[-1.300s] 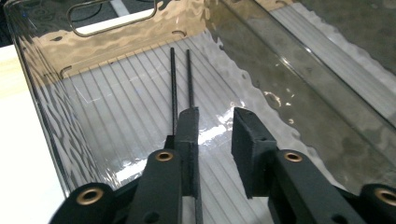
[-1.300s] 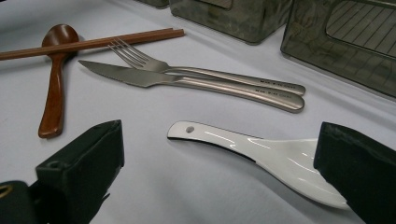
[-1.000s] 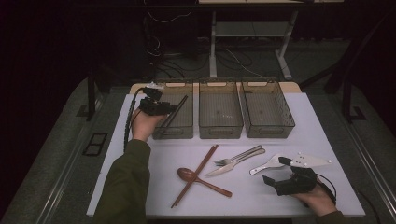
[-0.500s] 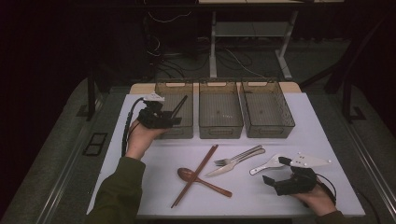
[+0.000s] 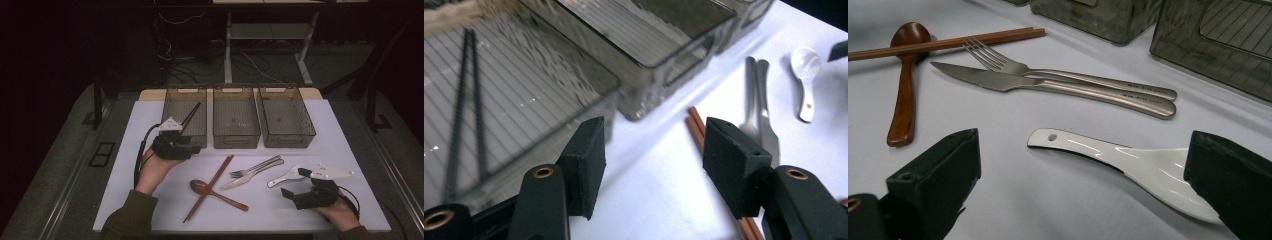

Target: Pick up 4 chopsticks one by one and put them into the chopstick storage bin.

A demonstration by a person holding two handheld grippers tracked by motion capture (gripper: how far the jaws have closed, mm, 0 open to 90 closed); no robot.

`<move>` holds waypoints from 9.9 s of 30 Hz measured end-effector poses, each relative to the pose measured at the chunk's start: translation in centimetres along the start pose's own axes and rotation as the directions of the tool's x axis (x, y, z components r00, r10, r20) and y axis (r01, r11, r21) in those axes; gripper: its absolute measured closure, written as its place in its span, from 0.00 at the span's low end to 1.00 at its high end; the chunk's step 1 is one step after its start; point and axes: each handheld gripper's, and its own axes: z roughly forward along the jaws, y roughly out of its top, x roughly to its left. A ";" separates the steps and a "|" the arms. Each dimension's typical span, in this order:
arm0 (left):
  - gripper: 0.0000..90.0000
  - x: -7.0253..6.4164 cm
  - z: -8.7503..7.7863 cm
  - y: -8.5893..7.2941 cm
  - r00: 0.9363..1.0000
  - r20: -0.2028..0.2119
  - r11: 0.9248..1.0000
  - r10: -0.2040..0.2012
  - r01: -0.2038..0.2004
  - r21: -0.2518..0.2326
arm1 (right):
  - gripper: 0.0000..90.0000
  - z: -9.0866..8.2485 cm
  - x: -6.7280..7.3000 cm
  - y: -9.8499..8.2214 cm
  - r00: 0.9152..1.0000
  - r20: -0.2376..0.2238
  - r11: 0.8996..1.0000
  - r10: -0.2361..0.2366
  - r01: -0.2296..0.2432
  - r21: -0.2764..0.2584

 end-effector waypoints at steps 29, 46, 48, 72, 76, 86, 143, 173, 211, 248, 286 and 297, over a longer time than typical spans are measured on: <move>0.82 -4.9 1.8 -5.1 0.994 0.108 0.998 0.020 -0.026 0.056 | 0.02 0.1 0.1 0.0 1.000 -0.006 1.000 -0.011 0.011 0.000; 0.82 -5.4 3.5 -5.5 0.991 0.123 0.991 0.045 -0.059 0.118 | 0.02 0.1 0.1 0.0 1.000 -0.001 1.000 -0.012 0.012 0.006; 0.82 -5.5 3.6 -5.5 0.991 0.121 0.989 0.052 -0.067 0.128 | 0.02 0.1 0.1 0.0 1.000 -0.001 1.000 -0.012 0.012 0.004; 0.81 -5.5 4.2 -5.7 0.993 0.092 0.984 0.070 -0.084 0.158 | 0.02 0.1 0.1 0.0 1.000 0.000 1.000 -0.012 0.012 0.005; 0.81 -5.5 4.5 -5.7 0.994 0.079 0.982 0.077 -0.089 0.167 | 0.02 0.1 0.1 0.1 1.000 0.000 1.000 -0.013 0.013 0.005; 0.81 -5.6 5.1 -5.5 0.995 0.051 0.977 0.086 -0.094 0.190 | 0.02 0.1 0.1 0.1 1.000 0.001 1.000 -0.012 0.012 0.007; 0.92 -3.3 2.3 -4.2 0.997 0.059 0.987 0.050 -0.059 0.152 | 0.02 0.1 0.0 0.1 1.000 -0.004 1.000 -0.010 0.011 0.003; 0.92 -0.3 -1.9 -2.8 0.996 0.079 0.997 0.051 -0.055 0.057 | 0.02 0.3 0.2 0.1 1.000 -0.005 1.000 -0.013 0.013 0.012; 0.92 3.0 -0.5 1.6 0.998 0.047 0.999 0.036 -0.036 0.004 | 0.02 0.4 0.1 0.0 1.000 0.002 1.000 -0.005 0.005 0.015; 0.92 8.5 2.7 7.4 0.996 -0.086 1.000 0.018 -0.019 -0.004 | 0.02 0.2 -0.1 -0.1 1.000 0.004 1.000 0.003 -0.003 0.009; 0.81 12.0 7.8 7.2 0.968 -0.225 0.994 -0.113 0.109 -0.029 | 0.02 -0.1 -0.3 -0.1 1.000 0.000 1.000 0.004 -0.004 -0.002; 0.68 11.6 7.5 7.5 0.970 -0.223 0.996 -0.094 0.093 -0.017 | 0.02 0.0 -0.2 -0.1 1.000 -0.001 1.000 0.002 -0.002 0.002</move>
